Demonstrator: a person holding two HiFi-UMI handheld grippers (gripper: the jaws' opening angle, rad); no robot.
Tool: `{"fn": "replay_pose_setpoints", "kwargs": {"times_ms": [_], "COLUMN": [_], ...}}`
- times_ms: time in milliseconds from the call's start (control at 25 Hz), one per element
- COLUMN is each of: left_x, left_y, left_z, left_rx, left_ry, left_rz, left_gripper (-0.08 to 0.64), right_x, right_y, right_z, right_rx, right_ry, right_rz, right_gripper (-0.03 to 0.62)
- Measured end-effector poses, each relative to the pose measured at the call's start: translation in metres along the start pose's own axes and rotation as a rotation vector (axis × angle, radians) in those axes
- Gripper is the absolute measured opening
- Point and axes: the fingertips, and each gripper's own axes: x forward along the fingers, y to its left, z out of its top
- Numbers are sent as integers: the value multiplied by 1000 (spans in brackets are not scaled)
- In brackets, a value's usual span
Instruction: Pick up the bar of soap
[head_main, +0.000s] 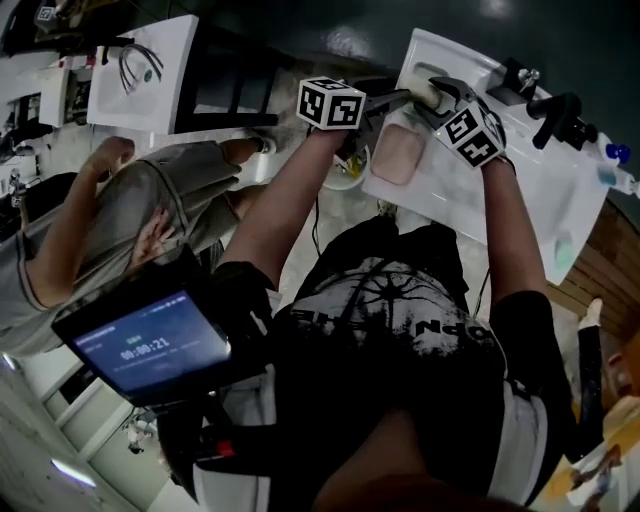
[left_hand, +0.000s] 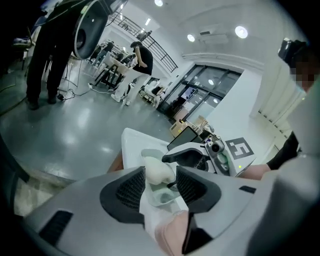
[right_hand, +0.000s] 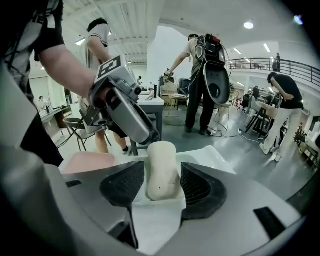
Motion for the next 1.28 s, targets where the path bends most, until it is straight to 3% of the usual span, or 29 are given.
{"fn": "replay_pose_setpoints", "kwargs": {"times_ms": [240,520,920,1280], "left_x": [17,25,22,7], "left_y": [11,10,15,-1], "left_z": [-5,-5,-5,11], "left_rx": [-14,-61,-46,-4], "left_ry": [45,19,-5,-95], "left_rz": [-28,-38,-25,-30], "left_gripper": [186,184,179,178], "right_x": [19,21,24,8], "right_y": [-4,2,-1,-1], "right_z": [-1,2,5,26], "right_rx": [-43,-120,-197,-232], "right_ry": [37,74,64,20], "right_rz": [26,73,30,-21], "right_gripper": [219,222,215,215]}}
